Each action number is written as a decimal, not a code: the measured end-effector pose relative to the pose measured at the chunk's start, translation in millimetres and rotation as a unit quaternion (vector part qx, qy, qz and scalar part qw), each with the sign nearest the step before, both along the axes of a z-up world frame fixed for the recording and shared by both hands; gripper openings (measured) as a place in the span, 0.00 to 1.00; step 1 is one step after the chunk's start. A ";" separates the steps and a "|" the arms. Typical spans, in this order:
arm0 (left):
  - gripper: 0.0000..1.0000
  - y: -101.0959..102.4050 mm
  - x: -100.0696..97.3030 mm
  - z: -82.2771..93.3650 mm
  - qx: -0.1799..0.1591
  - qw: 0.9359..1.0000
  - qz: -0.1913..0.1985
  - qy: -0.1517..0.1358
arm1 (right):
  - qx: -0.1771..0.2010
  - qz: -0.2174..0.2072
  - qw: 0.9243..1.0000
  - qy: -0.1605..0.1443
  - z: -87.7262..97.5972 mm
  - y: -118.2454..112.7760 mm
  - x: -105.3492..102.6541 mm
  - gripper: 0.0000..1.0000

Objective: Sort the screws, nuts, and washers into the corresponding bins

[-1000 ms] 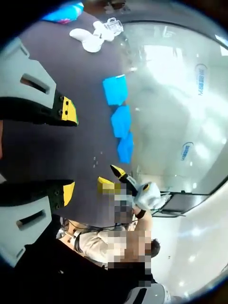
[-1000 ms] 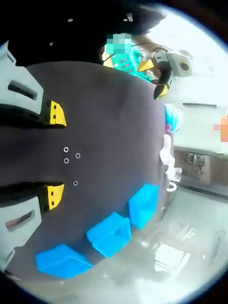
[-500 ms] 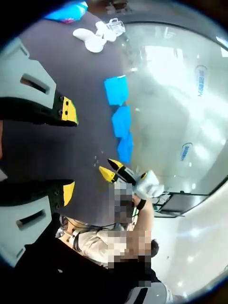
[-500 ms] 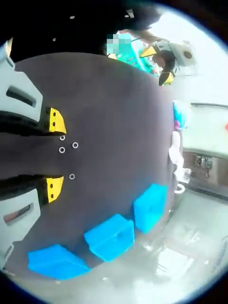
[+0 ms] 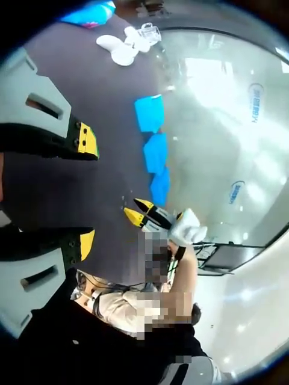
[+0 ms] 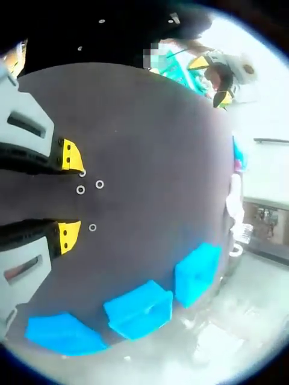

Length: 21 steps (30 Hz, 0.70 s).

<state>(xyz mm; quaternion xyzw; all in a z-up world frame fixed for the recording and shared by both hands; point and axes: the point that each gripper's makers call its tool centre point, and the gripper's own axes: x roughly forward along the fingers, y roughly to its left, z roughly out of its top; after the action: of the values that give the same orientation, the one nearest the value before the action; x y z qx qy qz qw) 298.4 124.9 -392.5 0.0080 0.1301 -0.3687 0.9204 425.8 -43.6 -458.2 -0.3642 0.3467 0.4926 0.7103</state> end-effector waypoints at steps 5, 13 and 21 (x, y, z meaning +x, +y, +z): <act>0.44 0.2 -0.7 -0.9 -0.001 1.000 0.001 0.001 | -0.010 0.013 1.000 -0.001 -1.3 1.4 1.4 0.19; 0.43 2.1 -0.6 -5.3 -0.001 1.000 0.004 0.006 | -0.020 0.027 0.999 0.008 -5.6 2.8 1.5 0.13; 0.43 3.1 -0.9 -6.6 -0.001 1.000 0.006 0.007 | -0.025 0.021 0.999 0.027 -9.6 2.9 -0.7 0.10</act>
<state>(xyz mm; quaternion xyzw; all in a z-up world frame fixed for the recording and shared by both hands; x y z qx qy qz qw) 297.4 128.0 -399.0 0.0036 0.1365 -0.3637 0.9214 425.0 -40.8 -467.8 -0.3759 0.3702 0.5085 0.6805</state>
